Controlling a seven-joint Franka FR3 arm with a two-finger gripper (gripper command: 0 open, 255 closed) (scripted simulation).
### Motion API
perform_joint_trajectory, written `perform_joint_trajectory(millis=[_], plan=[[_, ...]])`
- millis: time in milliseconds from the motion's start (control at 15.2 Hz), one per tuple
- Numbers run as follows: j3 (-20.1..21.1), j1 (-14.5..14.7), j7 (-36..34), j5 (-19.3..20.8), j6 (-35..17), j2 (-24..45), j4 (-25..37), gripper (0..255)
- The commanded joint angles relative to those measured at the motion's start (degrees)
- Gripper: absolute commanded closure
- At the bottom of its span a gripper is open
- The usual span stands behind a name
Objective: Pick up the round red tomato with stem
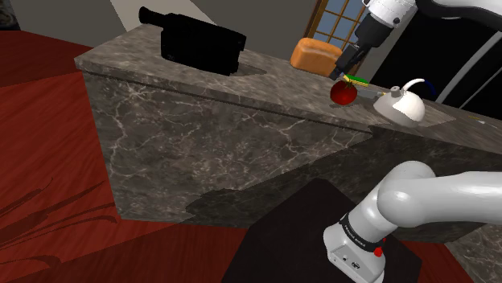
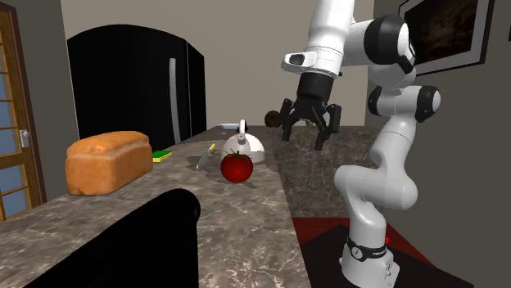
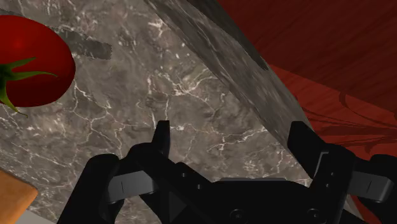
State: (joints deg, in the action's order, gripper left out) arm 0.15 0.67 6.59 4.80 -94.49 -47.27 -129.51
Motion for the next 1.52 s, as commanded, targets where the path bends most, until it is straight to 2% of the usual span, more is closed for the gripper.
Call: perform_joint_trajectory(millis=[0, 660, 1188, 1452], plan=[[0.0, 0.0, 0.0, 0.0, 0.0, 0.0, 0.0, 0], [-9.0, -6.6, 3.1, 6.1, -0.2, 9.3, 6.6, 0], [-15.9, -10.8, 5.5, 9.3, -0.1, 17.7, 13.9, 0], [-16.1, -11.0, 5.1, 9.7, -3.0, 16.8, 10.1, 0]])
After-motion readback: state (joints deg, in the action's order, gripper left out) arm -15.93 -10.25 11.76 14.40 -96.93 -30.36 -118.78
